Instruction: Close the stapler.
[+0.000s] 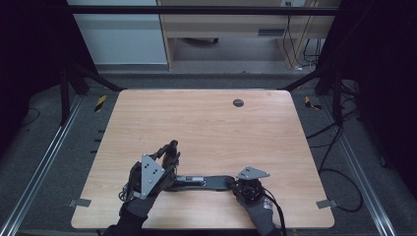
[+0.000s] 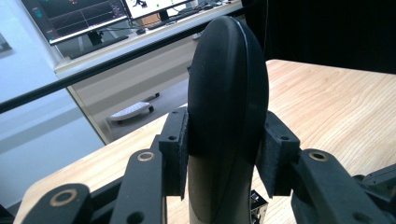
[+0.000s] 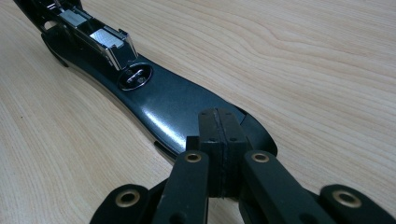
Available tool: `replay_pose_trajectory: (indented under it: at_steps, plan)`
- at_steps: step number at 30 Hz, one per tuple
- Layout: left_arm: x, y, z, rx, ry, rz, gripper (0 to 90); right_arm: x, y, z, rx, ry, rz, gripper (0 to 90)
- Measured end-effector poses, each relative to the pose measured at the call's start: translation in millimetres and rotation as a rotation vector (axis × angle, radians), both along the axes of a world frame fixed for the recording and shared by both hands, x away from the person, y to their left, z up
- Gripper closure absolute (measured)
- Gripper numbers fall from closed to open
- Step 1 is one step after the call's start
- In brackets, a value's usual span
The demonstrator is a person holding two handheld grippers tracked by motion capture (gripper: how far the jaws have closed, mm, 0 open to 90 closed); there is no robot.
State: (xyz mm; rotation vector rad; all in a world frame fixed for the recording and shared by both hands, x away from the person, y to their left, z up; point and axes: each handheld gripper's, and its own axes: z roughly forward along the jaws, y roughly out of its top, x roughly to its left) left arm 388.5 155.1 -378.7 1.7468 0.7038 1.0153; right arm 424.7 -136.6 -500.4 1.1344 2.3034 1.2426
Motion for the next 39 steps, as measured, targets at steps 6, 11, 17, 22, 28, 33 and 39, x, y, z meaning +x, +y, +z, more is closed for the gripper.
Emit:
replay_pose_trajectory:
  at_steps: [6,11,17,22,28,33,39]
  plan:
    - [0.3,-4.0,-0.3,0.023,-0.003,-0.005,58.5,0.0,0.0,0.0,0.000,-0.001,0.000,90.0]
    - [0.4,-5.9,-0.1,0.028,-0.001,-0.006,58.4,0.0,0.0,-0.1,0.001,0.000,0.000,90.0]
    - [0.0,-14.8,-0.9,0.065,-0.008,-0.001,58.5,-0.1,0.1,0.0,0.000,-0.001,0.000,90.0]
    - [0.1,-22.6,-1.8,0.098,-0.012,-0.001,58.4,-0.1,0.1,0.0,-0.001,-0.002,0.001,90.0]
    - [0.0,-28.1,-2.9,0.123,-0.018,-0.002,58.3,0.0,0.0,-0.1,0.002,-0.001,0.000,90.0]
    - [-0.2,-32.0,-4.2,0.139,-0.025,-0.001,58.3,-0.1,0.1,-0.3,0.003,-0.002,-0.002,90.0]
    - [-0.4,-37.7,-6.4,0.162,-0.035,-0.001,58.3,0.1,0.0,-0.5,0.005,-0.003,-0.003,90.0]
